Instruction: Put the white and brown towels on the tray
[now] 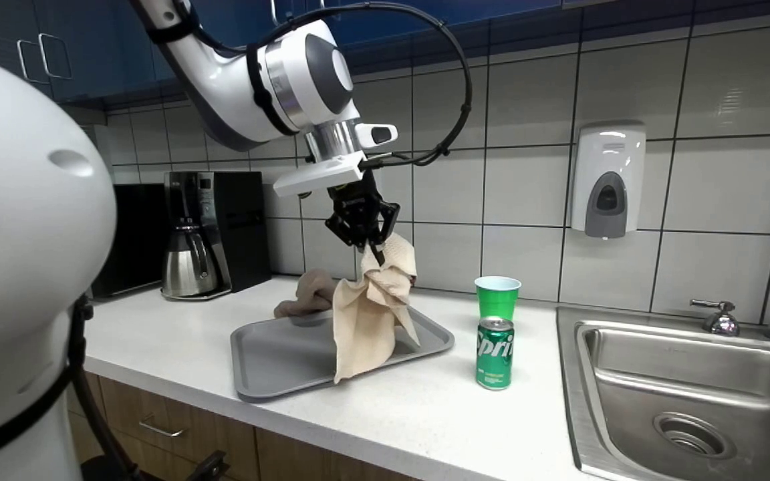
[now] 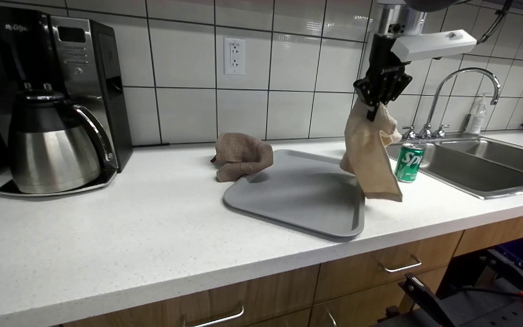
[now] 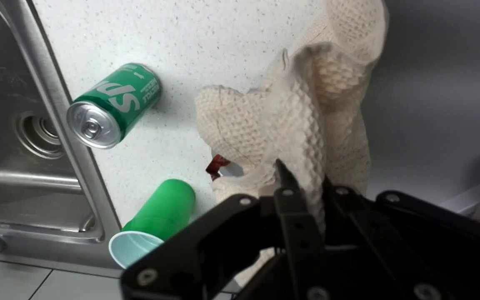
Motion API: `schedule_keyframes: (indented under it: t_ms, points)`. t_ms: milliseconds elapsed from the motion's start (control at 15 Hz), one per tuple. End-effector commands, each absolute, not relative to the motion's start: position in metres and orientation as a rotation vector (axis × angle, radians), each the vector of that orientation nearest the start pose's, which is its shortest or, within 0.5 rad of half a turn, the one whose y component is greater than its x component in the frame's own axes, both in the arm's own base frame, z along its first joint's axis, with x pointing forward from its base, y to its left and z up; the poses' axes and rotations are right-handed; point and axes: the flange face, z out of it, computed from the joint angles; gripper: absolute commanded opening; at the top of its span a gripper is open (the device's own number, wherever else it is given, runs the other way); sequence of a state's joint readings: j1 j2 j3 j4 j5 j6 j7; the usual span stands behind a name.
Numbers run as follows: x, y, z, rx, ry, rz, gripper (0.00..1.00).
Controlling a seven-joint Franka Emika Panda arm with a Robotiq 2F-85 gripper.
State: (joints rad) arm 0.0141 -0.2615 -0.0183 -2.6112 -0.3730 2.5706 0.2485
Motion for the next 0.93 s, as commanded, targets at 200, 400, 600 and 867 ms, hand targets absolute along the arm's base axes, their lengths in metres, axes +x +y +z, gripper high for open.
schedule_keyframes:
  t_ms: [200, 400, 600, 867]
  points:
    - [0.455, 0.004, 0.385, -3.314, -0.069, -0.472, 0.03]
    - [0.466, -0.002, 0.377, -3.313, -0.007, -0.467, 0.03]
    - [0.476, -0.008, 0.366, -3.307, 0.041, -0.456, 0.03]
    - [0.494, -0.011, 0.353, -3.305, 0.100, -0.464, 0.03]
